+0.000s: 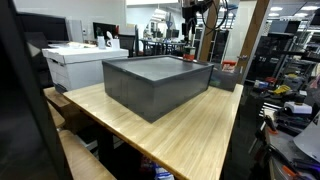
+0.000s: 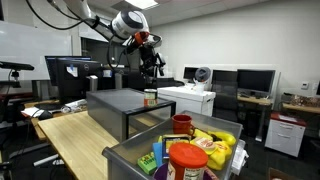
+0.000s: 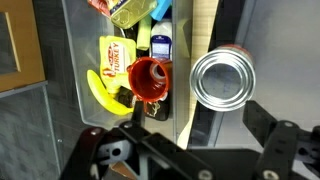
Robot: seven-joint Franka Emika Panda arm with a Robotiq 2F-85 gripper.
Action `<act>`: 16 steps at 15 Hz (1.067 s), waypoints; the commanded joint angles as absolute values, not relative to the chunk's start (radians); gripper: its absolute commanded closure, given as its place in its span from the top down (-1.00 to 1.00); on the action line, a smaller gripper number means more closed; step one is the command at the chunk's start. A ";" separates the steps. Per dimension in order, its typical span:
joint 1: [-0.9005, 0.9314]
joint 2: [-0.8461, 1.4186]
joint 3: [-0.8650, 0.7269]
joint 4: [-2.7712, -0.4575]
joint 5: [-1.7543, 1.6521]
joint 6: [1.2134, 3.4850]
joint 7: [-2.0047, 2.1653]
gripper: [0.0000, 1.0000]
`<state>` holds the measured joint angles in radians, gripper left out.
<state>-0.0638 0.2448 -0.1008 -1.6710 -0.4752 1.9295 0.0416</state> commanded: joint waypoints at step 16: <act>-0.094 0.204 -0.085 -1.820 -0.383 2.261 -0.179 1.00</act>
<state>-0.0680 0.2439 -0.0937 -1.7459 -0.4388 2.1767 -0.0895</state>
